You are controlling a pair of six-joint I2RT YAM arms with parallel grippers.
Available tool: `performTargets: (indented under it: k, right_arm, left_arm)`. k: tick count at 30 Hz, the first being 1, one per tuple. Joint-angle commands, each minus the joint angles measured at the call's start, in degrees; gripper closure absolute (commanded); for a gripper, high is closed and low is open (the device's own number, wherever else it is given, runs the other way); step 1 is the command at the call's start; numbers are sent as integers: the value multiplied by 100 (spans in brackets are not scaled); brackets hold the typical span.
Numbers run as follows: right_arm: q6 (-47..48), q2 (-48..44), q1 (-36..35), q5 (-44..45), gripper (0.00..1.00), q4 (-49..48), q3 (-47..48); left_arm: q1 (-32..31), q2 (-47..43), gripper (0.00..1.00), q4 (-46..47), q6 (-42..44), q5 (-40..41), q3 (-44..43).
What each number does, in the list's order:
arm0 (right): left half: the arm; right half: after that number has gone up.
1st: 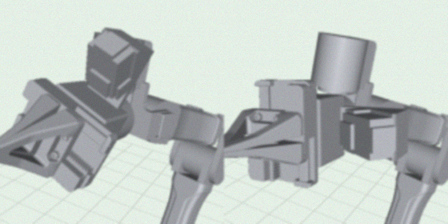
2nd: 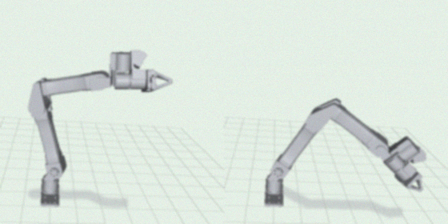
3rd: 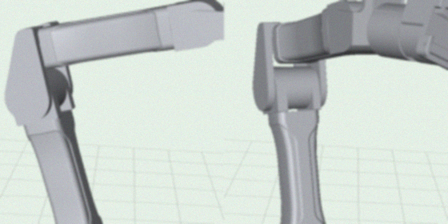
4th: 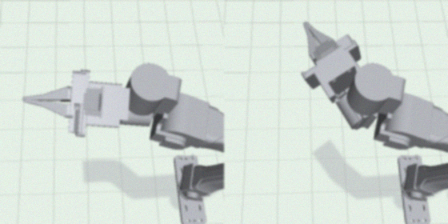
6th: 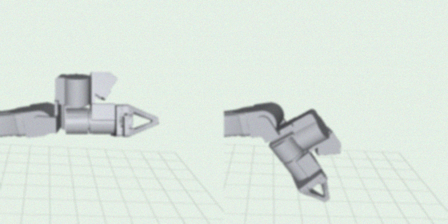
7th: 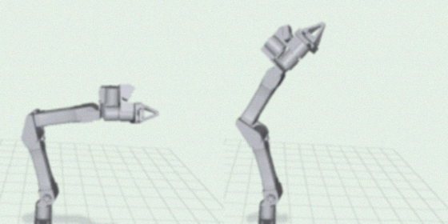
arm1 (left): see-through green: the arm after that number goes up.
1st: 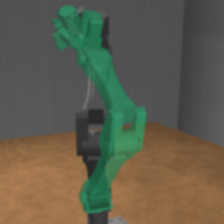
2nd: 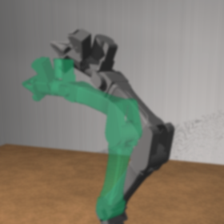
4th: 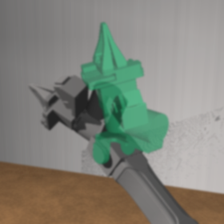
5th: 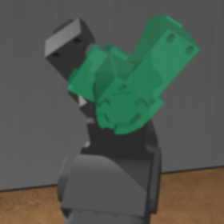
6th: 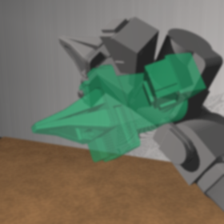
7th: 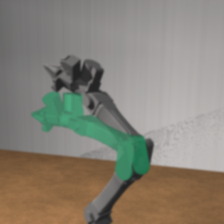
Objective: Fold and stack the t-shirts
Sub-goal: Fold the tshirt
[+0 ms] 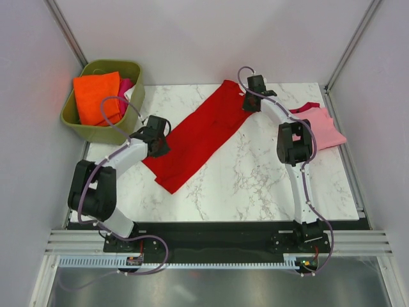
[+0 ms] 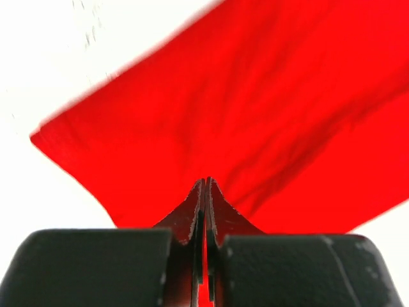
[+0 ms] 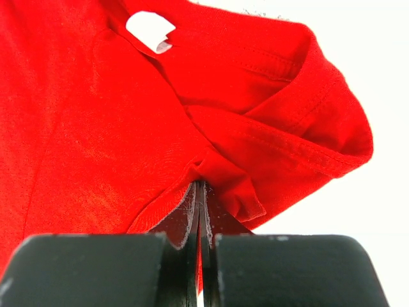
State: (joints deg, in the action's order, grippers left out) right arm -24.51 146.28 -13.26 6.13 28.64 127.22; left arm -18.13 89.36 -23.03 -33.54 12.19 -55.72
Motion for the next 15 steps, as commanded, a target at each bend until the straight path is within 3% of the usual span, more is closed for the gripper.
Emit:
performTargets:
  k: [1, 5, 11, 15]
  right_arm:
    - [113, 243, 34, -51, 100, 344, -250]
    - [105, 243, 69, -165, 100, 317, -224]
    - [105, 164, 95, -314, 100, 308, -250]
    - [140, 156, 95, -384, 100, 378, -241]
  left_arm:
    - [90, 484, 98, -219, 111, 442, -535]
    - [90, 1056, 98, -317, 137, -119, -782]
    - [-59, 1321, 98, -299, 14, -497, -414]
    - [-549, 1233, 98, -255, -143, -621, -71]
